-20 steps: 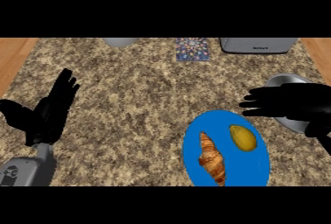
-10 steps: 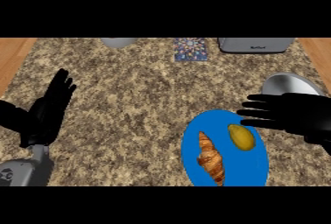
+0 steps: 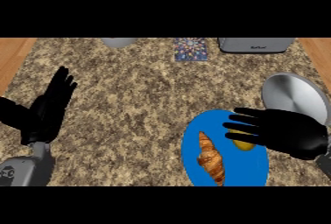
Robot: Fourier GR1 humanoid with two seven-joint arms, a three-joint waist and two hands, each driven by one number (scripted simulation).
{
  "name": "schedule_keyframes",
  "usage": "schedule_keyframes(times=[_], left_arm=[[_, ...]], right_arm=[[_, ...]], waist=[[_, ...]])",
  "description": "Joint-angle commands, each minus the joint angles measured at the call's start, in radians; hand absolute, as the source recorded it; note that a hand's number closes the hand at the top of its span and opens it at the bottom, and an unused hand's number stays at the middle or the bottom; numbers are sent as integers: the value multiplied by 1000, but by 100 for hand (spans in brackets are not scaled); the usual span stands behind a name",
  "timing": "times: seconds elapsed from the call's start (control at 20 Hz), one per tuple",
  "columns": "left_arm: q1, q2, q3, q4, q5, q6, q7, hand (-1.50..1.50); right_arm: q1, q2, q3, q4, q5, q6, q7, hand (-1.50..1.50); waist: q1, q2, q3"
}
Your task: Pick the lemon from the plate and place it in the pan
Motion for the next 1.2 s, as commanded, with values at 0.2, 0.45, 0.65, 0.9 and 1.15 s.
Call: schedule_keyframes(times=[0.2,0.45,0.65,0.9,1.15], left_arm=[[-26,23,57,35,5,-59,5,0],[-17,-62,-12,-17,-63,16,40,0],[16,-62,8,-24,-59,-27,0,0],[22,-37,36,-72,-51,-43,61,0],[-5,-29,101,44,-8,-112,-29,0]], right_arm=[[-7,145,-18,82,158,-9,27,-150],[-70,194,-33,230,209,-30,-72,-150],[-28,243,-47,235,275,-40,-56,-150],[27,310,-29,257,350,-97,-39,-150],[-14,342,-76,368,360,-110,-112,-150]], waist=[[5,1,0],[8,2,0],[6,1,0],[5,0,0],[4,2,0]])
